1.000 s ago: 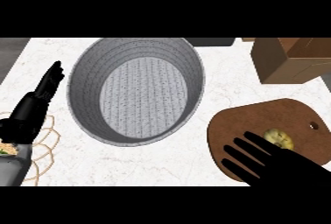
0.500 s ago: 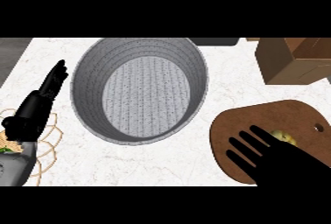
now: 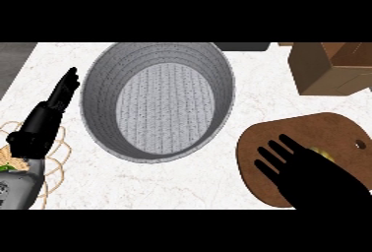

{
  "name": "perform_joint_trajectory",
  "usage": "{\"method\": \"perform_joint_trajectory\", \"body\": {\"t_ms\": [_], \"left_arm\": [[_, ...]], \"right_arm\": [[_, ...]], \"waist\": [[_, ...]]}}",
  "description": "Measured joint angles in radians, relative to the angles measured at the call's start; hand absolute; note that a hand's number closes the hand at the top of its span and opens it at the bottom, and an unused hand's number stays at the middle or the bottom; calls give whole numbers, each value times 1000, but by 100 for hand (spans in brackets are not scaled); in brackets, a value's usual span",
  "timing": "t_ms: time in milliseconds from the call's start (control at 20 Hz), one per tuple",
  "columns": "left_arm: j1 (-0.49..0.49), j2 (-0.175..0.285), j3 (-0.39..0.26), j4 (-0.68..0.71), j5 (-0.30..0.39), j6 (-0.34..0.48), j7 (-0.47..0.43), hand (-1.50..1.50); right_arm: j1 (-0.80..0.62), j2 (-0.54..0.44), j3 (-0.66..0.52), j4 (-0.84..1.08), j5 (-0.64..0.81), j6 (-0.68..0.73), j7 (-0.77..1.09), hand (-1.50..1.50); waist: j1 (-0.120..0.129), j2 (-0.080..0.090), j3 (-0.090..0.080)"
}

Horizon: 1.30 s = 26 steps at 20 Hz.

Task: Pick the squash from the cutting board and place it in the basket

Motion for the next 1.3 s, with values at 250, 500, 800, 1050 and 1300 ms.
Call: {"method": "perform_joint_trajectory", "body": {"t_ms": [250, 500, 800, 1050, 1300], "left_arm": [[-4, -11, 12, -13, -16, -12, 15, 0], [-19, -24, 38, 17, -29, -34, 5, 0], [-14, -41, 63, 22, -42, -57, 1, 0], [-10, -56, 81, 20, -58, -75, 0, 0], [17, -72, 92, -17, -76, -86, 6, 0]], "right_arm": [[13, -25, 66, 104, 117, -50, -60, -150], [43, -84, 87, 187, 229, -166, -174, -150], [79, -79, 87, 298, 348, -301, -278, -150], [104, -59, 64, 364, 420, -375, -367, -150], [139, -41, 30, 424, 491, -453, -432, -150]], "waist": [[2, 1, 1], [-1, 1, 1], [-2, 1, 1], [-2, 0, 0], [-3, -1, 0]]}}
